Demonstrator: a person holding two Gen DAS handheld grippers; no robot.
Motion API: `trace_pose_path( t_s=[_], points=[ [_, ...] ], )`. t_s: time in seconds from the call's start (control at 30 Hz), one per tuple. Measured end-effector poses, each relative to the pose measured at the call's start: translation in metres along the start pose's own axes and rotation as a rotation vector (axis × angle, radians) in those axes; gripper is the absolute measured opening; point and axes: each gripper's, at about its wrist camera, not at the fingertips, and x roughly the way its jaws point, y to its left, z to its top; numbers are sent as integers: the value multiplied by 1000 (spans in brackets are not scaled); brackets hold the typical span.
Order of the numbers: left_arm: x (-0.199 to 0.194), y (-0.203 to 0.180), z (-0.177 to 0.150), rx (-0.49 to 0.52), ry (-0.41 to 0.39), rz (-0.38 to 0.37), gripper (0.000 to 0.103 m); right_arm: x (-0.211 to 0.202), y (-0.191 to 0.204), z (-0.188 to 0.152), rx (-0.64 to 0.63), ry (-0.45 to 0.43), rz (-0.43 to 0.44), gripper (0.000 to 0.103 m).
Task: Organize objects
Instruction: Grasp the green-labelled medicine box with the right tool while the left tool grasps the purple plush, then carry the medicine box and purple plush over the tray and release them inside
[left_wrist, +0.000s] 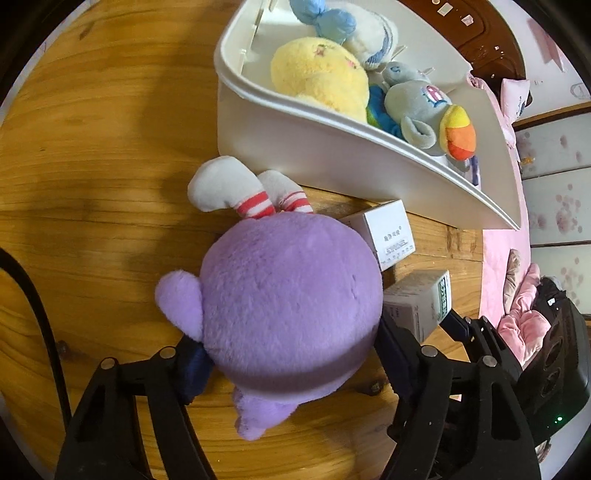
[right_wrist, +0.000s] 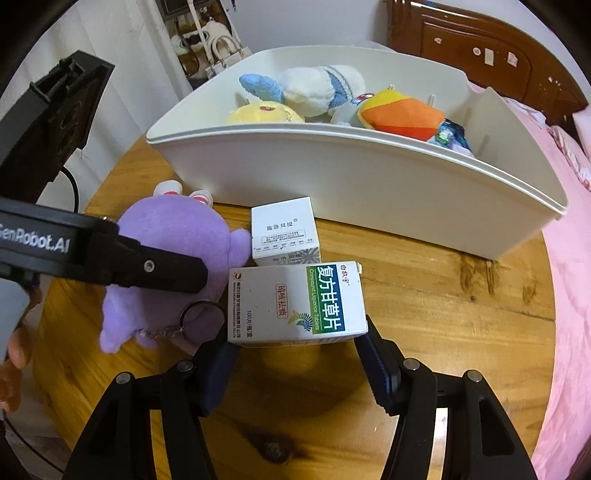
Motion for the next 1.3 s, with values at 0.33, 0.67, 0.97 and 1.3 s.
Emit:
trace_pose_path(
  t_s=[0.33, 0.67, 0.97, 1.3],
  points=[
    [-54, -32, -22, 137, -87, 33, 77, -45, 9, -2, 105, -96, 11, 63],
    [-135, -88, -4, 268, -267, -17, 77, -123, 14, 18, 182, -264, 8, 63],
    [-197, -139, 40, 377, -449, -28, 77, -180, 18, 60, 254, -436, -32, 63],
    [-223, -170, 80, 458, -544, 5, 77, -214, 11, 106, 314, -544, -94, 63]
  ],
)
